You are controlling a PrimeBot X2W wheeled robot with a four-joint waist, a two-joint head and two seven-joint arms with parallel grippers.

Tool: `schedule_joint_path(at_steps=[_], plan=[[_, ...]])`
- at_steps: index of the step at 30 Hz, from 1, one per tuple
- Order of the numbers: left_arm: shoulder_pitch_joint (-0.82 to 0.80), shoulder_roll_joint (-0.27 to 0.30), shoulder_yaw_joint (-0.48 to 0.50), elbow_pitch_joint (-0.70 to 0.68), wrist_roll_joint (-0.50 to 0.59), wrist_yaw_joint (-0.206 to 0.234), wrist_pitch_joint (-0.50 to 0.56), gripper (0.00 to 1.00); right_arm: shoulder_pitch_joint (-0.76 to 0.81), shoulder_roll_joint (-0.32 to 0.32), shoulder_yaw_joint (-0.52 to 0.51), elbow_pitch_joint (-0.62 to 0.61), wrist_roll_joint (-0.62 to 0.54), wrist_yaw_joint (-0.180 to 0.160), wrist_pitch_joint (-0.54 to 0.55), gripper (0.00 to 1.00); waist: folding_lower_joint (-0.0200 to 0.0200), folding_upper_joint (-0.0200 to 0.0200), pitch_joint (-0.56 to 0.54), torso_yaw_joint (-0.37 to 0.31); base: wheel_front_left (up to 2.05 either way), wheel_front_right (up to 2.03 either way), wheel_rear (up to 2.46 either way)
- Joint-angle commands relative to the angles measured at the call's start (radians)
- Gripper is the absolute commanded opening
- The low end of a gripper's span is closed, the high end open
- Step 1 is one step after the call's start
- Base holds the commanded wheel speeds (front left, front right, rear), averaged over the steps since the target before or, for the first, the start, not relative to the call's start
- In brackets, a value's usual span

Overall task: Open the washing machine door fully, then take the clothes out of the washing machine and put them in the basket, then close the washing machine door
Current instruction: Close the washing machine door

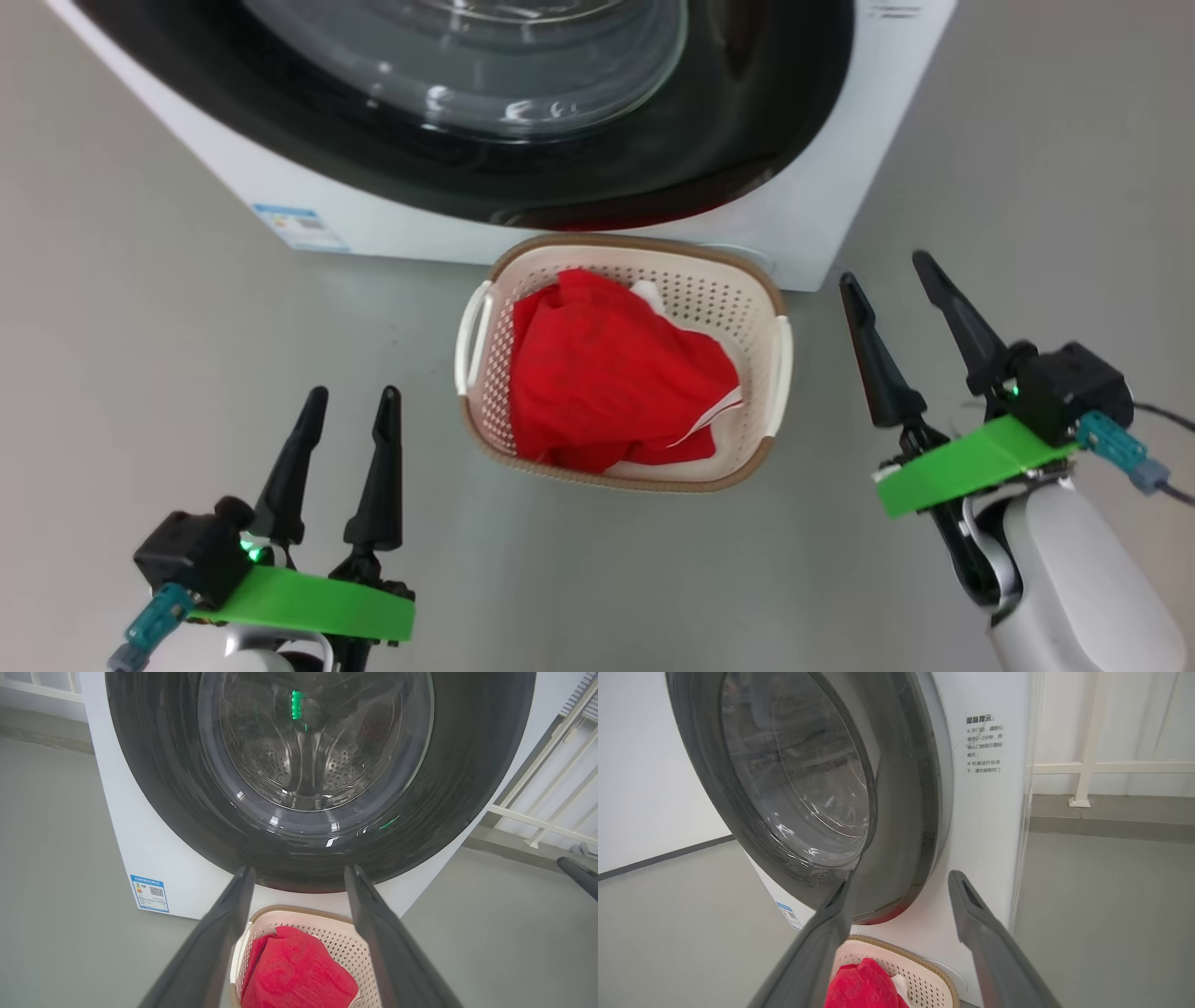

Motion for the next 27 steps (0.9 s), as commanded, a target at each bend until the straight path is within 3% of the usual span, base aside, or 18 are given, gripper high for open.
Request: schedule_joint_path(at_steps=[1,27], plan=[[0.018,0.021,0.033,-0.025,0.008,-0.006,-0.012,1.00,0.027,0.013,0.008,-0.031,0.009,-0.001,-0.006,1.00,0.0000,0.0000,-0.028,-0.036,0.00,0.00,0.00],[0.114,0.097,0.084,-0.069,0.004,-0.006,-0.012,1.00,0.290,0.039,-0.169,-0.070,0.007,-0.001,-0.006,1.00,0.0000,0.0000,-0.145,-0.213,0.00,0.00,0.00]])
